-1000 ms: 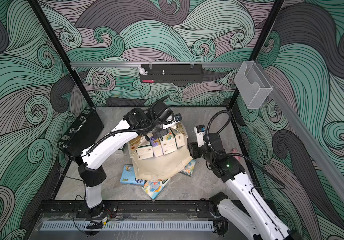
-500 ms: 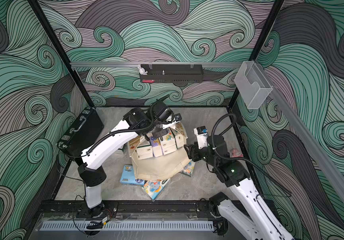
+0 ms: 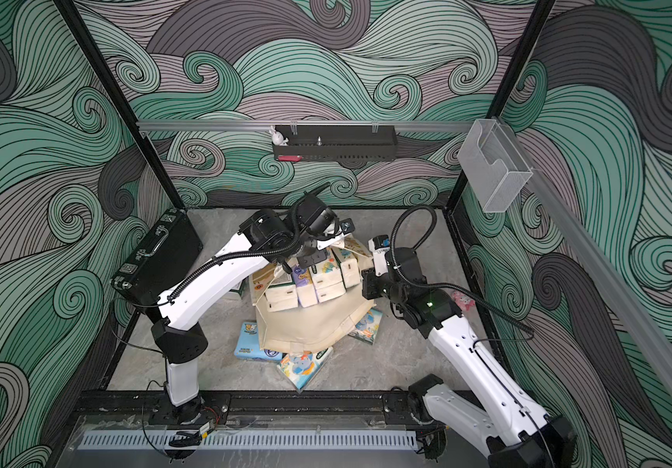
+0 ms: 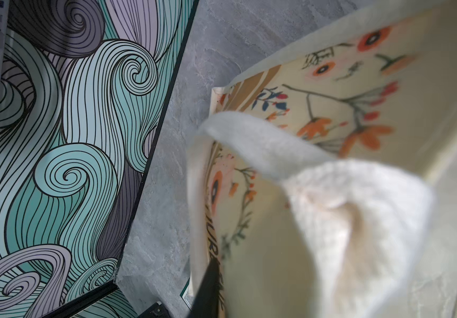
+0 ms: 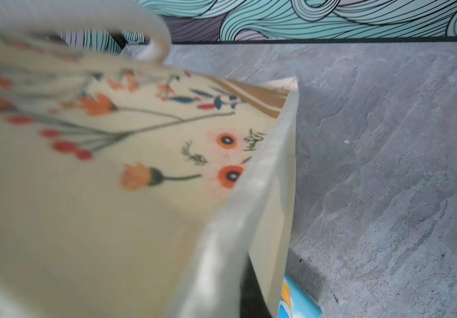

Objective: Put tissues into the canvas bag
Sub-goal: Adjust the canvas bag at the center of the board.

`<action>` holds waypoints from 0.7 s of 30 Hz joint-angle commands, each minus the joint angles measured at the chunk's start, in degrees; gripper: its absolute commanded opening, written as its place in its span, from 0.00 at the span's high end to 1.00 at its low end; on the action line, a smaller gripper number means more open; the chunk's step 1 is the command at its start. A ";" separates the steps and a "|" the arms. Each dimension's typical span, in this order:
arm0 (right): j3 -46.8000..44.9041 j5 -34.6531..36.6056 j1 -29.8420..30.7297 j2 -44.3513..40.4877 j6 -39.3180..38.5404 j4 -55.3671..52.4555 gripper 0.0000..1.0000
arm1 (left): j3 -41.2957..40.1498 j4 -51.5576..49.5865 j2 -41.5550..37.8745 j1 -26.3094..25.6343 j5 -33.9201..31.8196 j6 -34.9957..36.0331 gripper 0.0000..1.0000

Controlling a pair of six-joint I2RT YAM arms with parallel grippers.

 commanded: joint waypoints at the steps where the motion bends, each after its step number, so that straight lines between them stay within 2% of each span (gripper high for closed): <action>1: 6.58 2.67 -0.37 2.51 2.02 -0.62 1.00 | 2.63 6.41 -4.23 2.30 -4.49 -6.73 0.02; 3: 8.87 1.69 -0.95 4.73 3.33 -0.31 1.00 | -1.06 10.61 -8.75 2.47 -3.91 -8.78 0.01; 5: 9.96 -0.93 -1.79 6.58 4.35 2.04 1.00 | -8.81 18.05 -15.70 2.46 -2.55 -10.19 0.01; 8: 13.03 -6.37 -4.57 11.03 8.66 4.01 1.00 | -21.67 29.74 -29.11 2.64 -3.75 -12.99 0.02; 10: 16.90 -8.84 -6.54 15.19 11.13 4.12 1.00 | -34.11 41.67 -40.73 2.66 -3.80 -14.16 0.02; 12: 19.41 -4.65 -7.08 18.10 15.55 4.28 1.00 | -41.51 47.10 -49.58 2.82 -4.38 -14.82 0.01; 16: 32.20 4.40 -7.56 25.47 25.72 -7.83 1.00 | -43.74 39.79 -56.93 2.80 -6.08 -15.69 0.01; 21: 44.17 1.09 -10.93 30.31 36.27 -13.80 1.00 | -49.43 34.56 -61.42 2.82 -4.37 -18.56 0.01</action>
